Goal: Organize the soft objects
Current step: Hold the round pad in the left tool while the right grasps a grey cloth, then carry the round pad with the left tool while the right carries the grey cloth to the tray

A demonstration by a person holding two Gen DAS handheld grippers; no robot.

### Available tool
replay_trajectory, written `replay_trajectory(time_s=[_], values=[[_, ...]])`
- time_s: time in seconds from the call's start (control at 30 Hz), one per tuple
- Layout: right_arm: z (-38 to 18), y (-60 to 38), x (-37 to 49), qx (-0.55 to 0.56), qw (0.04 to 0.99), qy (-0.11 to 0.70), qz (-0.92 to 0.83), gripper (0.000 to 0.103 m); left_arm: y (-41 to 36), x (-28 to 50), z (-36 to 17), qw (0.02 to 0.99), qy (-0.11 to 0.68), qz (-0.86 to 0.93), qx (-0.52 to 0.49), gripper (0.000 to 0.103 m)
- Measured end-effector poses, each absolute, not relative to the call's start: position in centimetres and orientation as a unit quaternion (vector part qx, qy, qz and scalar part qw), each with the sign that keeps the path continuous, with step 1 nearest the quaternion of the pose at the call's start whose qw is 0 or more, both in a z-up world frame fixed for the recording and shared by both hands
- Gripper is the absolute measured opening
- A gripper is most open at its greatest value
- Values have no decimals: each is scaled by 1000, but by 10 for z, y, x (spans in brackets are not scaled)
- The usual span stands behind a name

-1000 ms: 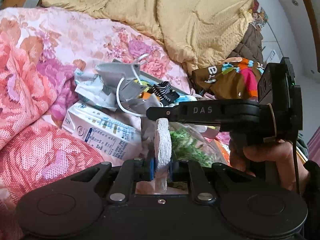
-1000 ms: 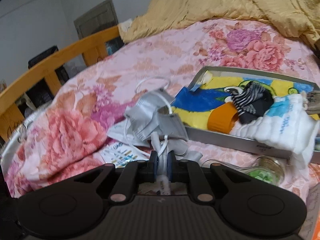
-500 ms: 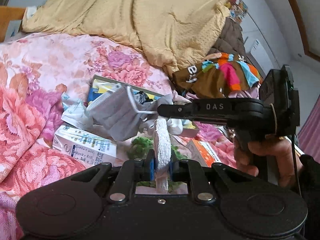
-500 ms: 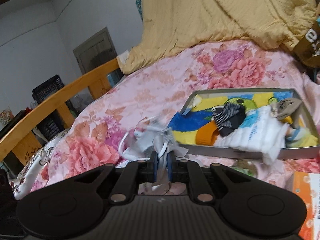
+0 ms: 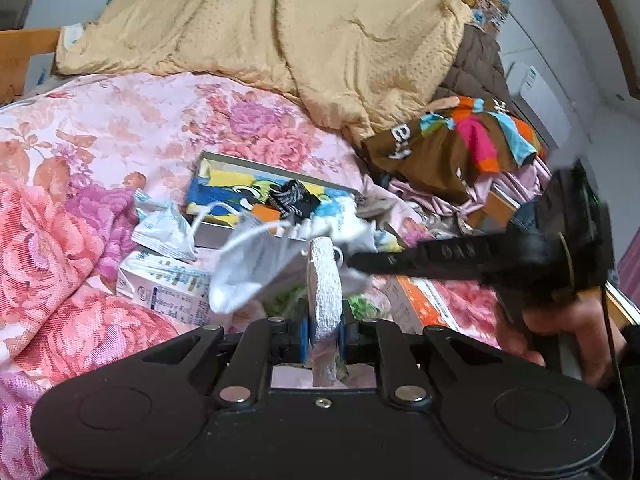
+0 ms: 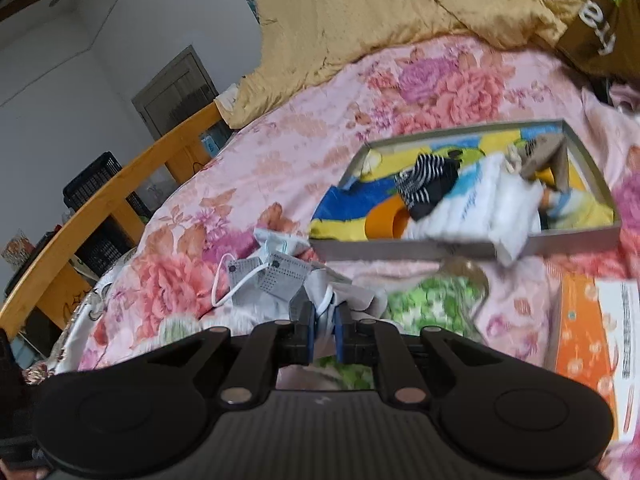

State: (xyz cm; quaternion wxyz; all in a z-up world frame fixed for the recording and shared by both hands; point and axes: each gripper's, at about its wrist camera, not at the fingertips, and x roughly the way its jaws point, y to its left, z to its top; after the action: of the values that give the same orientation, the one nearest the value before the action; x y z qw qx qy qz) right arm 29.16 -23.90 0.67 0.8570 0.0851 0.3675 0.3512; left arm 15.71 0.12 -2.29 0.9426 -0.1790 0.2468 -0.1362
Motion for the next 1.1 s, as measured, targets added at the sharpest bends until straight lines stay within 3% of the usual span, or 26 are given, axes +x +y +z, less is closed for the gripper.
replay_trajectory(time_s=[0.3,0.47,0.6,0.73,0.9,1.1], values=[[-10,-244,287,97,846,389,351,23,-8,173,-25,945,252,-122,-171,14],[-15,-236,285,75,849,392,347,23,-6,175,-21,944,254,-119,-173,14],[-11,-231,278,47,851,390,350,15,-1,170,-14,941,265,-123,-171,14],[-7,-232,268,42,850,387,355,15,4,164,-7,936,281,-128,-171,14],[-10,-238,265,67,852,384,349,33,9,167,-1,935,283,-114,-178,14],[-11,-233,261,54,854,381,351,33,9,172,9,941,273,-105,-172,14]])
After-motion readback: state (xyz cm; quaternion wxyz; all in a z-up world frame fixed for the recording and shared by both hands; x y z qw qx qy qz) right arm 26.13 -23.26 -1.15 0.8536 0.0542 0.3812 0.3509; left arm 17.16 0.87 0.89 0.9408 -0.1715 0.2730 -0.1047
